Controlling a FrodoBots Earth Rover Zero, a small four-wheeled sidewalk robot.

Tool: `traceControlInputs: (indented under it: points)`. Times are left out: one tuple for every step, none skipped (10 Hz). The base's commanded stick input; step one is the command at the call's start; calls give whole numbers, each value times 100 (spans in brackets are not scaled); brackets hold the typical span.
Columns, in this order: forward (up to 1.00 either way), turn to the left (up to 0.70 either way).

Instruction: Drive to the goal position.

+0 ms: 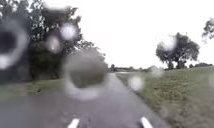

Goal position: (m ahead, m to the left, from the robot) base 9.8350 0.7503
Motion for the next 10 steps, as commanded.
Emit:
traceControlInputs:
  points:
    - [70, 0]
    - [70, 0]
    - [70, 0]
    - [70, 0]
    - [70, 0]
    - [70, 0]
    - [70, 0]
    - [70, 0]
    - [70, 0]
    - [70, 0]
